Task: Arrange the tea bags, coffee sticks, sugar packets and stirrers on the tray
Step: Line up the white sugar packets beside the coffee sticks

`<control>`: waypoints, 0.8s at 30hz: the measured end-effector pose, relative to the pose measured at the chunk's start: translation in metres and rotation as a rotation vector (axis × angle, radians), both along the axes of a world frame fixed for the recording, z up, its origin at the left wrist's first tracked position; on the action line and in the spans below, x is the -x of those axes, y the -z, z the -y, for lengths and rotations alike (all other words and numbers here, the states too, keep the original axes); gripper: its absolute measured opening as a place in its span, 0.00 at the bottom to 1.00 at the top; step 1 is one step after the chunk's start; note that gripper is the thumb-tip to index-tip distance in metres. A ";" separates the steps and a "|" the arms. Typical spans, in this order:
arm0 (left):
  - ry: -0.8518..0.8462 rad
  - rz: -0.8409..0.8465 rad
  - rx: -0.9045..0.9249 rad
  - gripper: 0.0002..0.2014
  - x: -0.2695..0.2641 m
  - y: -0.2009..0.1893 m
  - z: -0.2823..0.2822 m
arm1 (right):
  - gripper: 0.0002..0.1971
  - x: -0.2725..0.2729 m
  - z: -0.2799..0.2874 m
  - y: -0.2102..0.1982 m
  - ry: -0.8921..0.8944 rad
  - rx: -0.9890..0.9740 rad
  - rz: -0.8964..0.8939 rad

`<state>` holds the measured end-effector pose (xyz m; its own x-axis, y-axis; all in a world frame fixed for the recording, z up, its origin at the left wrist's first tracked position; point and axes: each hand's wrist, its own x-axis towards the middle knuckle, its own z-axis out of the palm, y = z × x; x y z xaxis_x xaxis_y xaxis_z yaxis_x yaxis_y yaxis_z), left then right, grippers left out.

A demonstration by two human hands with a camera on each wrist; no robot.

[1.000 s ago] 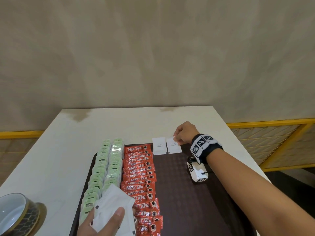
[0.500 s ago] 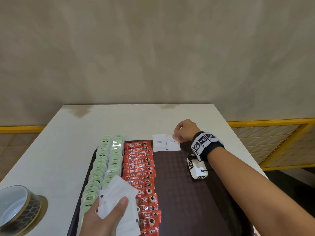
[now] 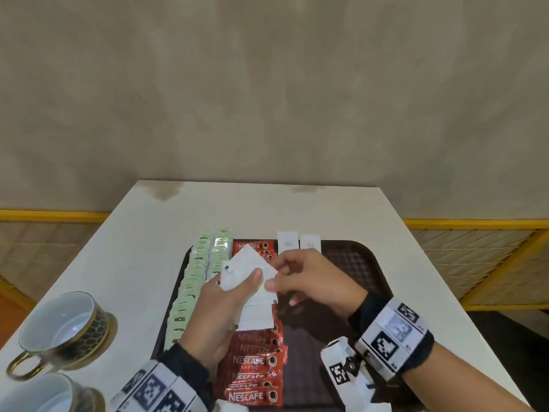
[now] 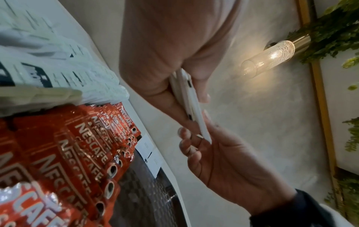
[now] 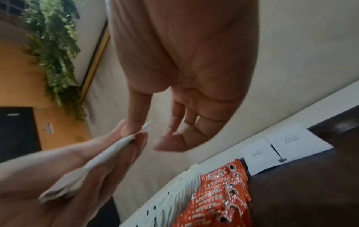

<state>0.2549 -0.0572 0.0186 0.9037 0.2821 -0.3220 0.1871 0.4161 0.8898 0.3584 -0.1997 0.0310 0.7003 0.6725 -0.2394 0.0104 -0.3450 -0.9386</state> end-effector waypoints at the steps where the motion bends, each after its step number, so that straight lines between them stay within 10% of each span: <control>1: 0.017 -0.011 0.011 0.17 -0.002 0.001 0.000 | 0.14 0.002 -0.001 0.002 0.028 -0.019 0.003; 24: 0.149 -0.043 0.040 0.15 -0.004 0.012 -0.014 | 0.17 0.005 0.028 0.004 0.207 -0.086 0.070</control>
<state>0.2587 -0.0429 0.0062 0.9197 0.1322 -0.3696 0.2871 0.4156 0.8631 0.3537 -0.2275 0.0268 0.8383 0.5286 -0.1336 0.0139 -0.2656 -0.9640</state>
